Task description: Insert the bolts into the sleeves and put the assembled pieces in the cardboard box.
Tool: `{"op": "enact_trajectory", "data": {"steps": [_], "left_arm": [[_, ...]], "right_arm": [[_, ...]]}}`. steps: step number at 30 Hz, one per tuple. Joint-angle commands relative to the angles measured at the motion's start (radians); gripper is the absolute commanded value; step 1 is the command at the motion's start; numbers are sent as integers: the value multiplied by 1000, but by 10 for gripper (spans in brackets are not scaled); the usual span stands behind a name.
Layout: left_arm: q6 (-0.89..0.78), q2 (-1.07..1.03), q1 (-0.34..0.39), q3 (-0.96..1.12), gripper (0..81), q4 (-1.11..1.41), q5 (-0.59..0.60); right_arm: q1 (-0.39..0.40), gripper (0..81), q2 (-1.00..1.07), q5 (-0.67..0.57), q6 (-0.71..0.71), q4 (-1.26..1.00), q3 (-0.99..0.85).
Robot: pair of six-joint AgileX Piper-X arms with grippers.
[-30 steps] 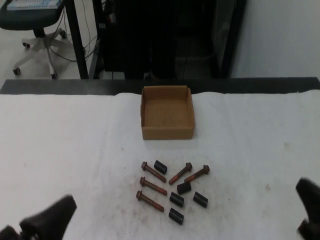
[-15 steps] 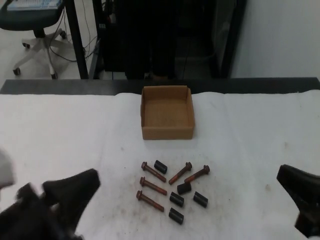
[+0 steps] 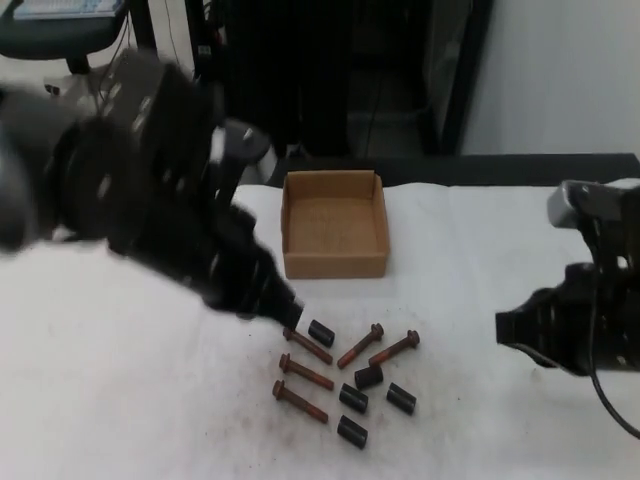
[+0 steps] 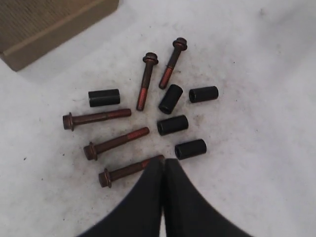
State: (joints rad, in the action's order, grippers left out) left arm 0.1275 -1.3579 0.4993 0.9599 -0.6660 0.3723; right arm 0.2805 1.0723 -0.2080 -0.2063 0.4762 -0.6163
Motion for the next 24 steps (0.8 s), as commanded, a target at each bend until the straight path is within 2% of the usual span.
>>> {"op": "enact_trajectory", "data": {"steps": [1, 5, 7, 10, 12, 14, 16, 21, 24], "left_arm": [[-9, -70, -1, 127, 3, -132, 11], [2, -73, -1, 125, 3, -131, 10], [16, -73, -1, 125, 3, -126, -25], [58, -73, -1, 125, 3, -135, -182], [120, -73, -6, 125, 3, -151, -330], [180, -73, -19, 125, 3, -173, -484], [209, -73, -39, 125, 3, -192, -559], [206, -73, -130, 125, 3, -233, -527], [206, -71, -199, 125, 3, -276, -412]], "right_arm": [[-3, 8, 26, -1, 24, -54, -22], [-3, 8, 25, -28, -46, -121, -22], [-3, 8, 25, -108, -89, -178, -22], [8, 8, 25, -234, -89, -322, -22], [32, 2, 30, -247, -87, -382, -46], [57, 34, 50, -249, -70, -371, -91], [94, 78, 85, -246, 20, -314, -160], [204, 244, 255, -228, 236, -89, -348], [278, 293, 383, -194, 332, 11, -464]]}}
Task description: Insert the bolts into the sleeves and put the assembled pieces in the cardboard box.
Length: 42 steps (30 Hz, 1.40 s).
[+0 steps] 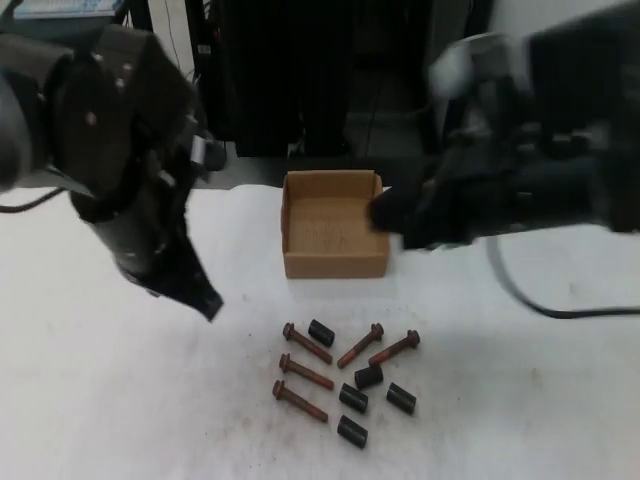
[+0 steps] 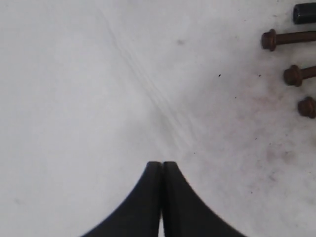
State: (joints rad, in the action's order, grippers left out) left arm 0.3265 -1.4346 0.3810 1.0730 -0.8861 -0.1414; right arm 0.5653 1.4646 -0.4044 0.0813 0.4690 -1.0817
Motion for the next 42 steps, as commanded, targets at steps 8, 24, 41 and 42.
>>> {"op": "enact_trajectory", "data": {"steps": [8, 24, 41, 42], "left_arm": [[-43, 6, -205, 12, 3, -144, 340], [-26, 6, -213, 12, 3, -136, 338], [-19, 4, -213, 12, 3, -102, 338], [-19, 4, -213, 12, 3, -102, 338]], "right_arm": [[149, 291, 223, 123, 271, 103, -124], [224, 291, 368, 324, 500, 69, -124], [208, 291, 368, 207, 441, 85, -122], [212, 291, 368, 207, 440, 85, -122]]}}
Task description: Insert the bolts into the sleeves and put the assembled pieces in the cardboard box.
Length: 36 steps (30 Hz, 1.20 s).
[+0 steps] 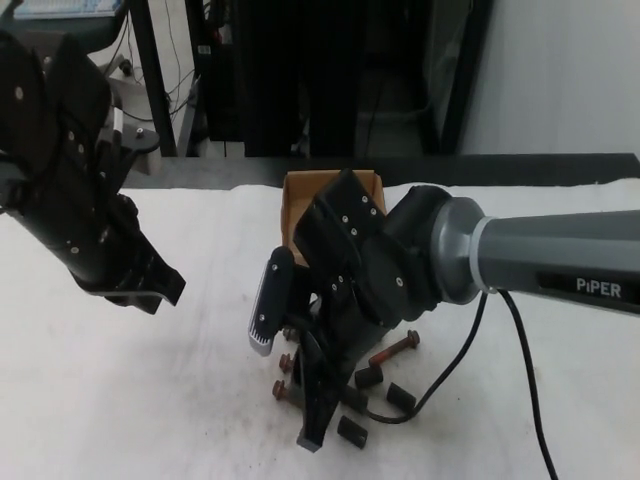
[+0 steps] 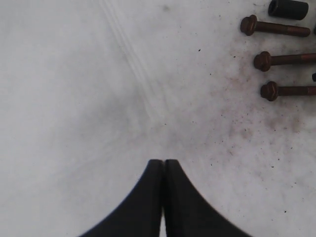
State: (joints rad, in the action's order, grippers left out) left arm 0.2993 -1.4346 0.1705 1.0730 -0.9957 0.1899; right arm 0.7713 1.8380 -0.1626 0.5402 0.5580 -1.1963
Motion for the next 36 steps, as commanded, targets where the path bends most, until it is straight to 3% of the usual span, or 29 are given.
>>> {"op": "enact_trajectory", "data": {"steps": [1, 32, 36], "left_arm": [[8, 4, -2, 12, 3, 8, 7], [8, 4, -2, 12, 3, 4, 7], [8, 4, -2, 12, 3, 4, 7]], "right_arm": [[8, 291, 0, -30, -19, -4, -7], [21, 289, 141, 30, -53, -83, -13], [21, 245, 145, 30, -53, -90, -13]]}}
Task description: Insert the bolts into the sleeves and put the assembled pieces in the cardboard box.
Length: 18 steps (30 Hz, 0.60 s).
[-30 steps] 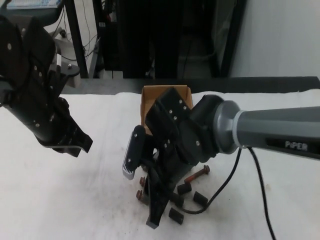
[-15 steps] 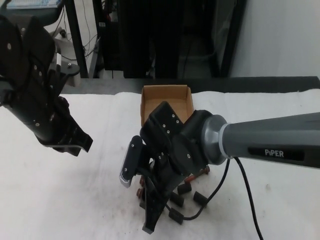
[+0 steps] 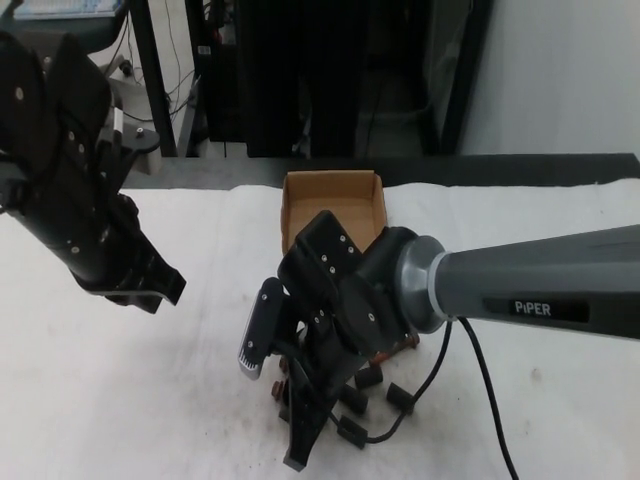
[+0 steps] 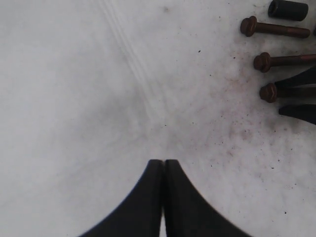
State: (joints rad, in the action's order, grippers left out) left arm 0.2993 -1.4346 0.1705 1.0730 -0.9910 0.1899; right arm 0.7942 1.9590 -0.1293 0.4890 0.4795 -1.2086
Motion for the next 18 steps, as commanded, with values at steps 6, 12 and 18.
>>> {"op": "enact_trajectory", "data": {"steps": [6, 12, 18], "left_arm": [[8, 4, -2, 12, 3, -1, 7], [8, 4, -2, 12, 3, -1, 7], [8, 4, -2, 12, 3, -1, 7]], "right_arm": [[-2, 212, 24, -3, -7, -57, -7], [-2, 212, 24, -3, -7, -57, -7], [-2, 137, 24, -3, -7, -57, -7]]}}
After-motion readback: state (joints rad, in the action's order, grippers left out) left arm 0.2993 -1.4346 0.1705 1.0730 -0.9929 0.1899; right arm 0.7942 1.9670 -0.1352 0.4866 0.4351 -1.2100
